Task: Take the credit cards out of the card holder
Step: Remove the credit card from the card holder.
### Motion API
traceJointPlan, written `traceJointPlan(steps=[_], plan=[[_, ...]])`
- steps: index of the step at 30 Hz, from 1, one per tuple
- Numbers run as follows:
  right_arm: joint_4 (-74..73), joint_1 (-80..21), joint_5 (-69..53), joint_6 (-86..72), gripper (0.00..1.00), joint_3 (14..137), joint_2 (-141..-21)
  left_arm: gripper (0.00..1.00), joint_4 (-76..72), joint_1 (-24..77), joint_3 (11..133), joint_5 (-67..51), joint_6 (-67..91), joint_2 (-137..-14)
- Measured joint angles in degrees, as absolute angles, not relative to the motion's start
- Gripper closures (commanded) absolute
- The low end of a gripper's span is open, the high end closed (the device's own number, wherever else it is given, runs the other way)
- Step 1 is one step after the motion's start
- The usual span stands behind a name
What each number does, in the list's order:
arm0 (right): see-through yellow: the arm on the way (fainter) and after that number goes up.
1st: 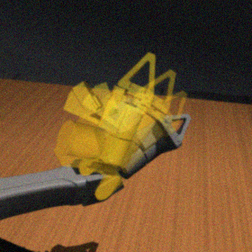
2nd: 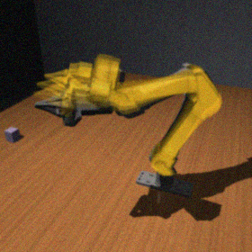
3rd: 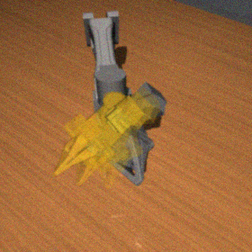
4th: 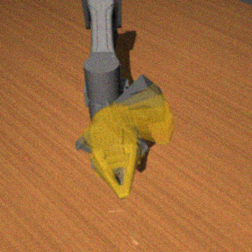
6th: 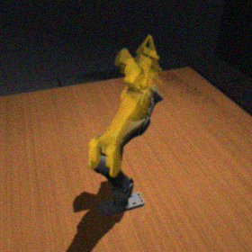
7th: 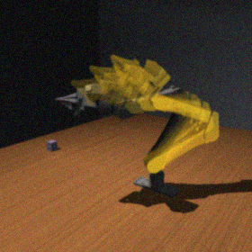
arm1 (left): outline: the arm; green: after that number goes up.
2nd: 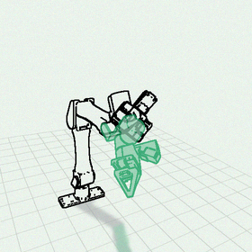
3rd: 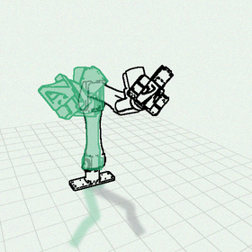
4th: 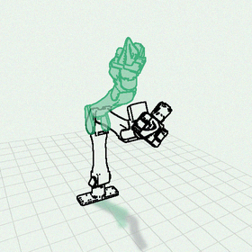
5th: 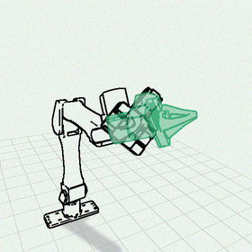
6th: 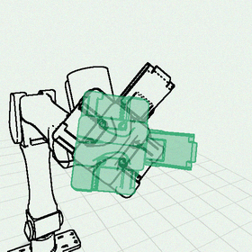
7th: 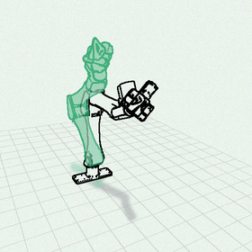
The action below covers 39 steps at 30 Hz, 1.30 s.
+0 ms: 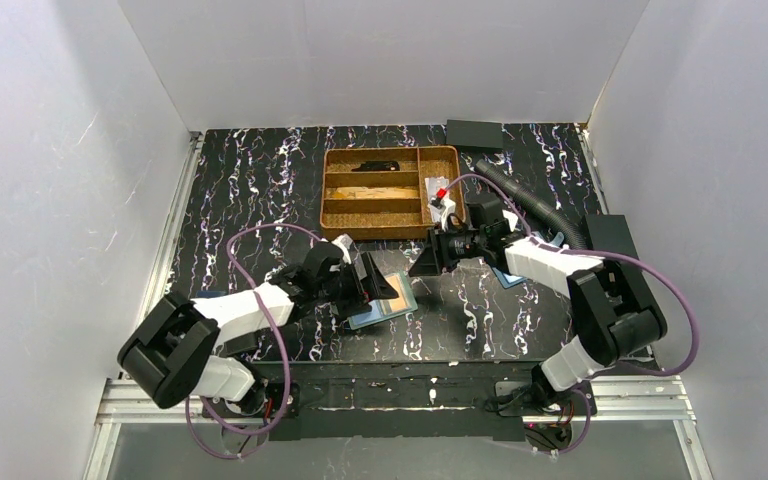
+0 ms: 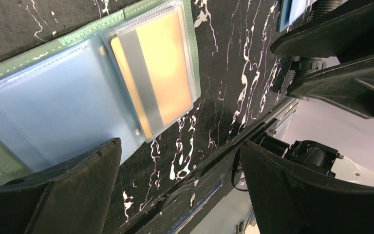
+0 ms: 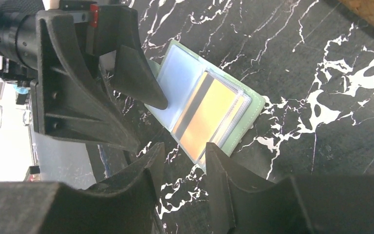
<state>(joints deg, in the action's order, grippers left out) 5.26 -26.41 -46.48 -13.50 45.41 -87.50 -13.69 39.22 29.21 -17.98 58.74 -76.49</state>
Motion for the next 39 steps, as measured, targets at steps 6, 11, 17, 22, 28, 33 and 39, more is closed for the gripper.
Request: traceJointPlan(steps=[6,11,17,22,28,33,39], plan=[[5.91,-28.38,-42.46,-14.87,0.6,45.54,-90.94,0.12,-13.72,39.46,31.42,-18.15,58.61,-80.71],[4.78,-29.67,-37.85,-14.7,0.71,46.61,-92.53,0.14,-13.13,39.53,31.66,-16.62,57.93,-80.75],[3.57,-30.89,-34.41,-14.22,0.88,47.9,-93.17,0.19,-6.92,39.59,33.15,-12.14,55.2,-78.74],[2.81,-32.23,-32.91,-14.06,0.93,49.41,-94.65,0.2,-1.08,39.86,36.42,-8.43,52.4,-77.43],[2.07,-33.98,-30.81,-13.72,0.96,51.03,-97.41,0.2,1.96,39.88,36.75,-6.15,50.72,-75.9],[0.16,-35.05,-29.21,-13.47,0.98,52.1,-98.63,0.21,3.16,39.88,36.75,-5.3,50.24,-75.9],[-0.86,-35.68,-27.57,-13.1,0.98,52.73,-98.96,0.23,3.33,39.88,36.75,-5.1,50.09,-75.9]])
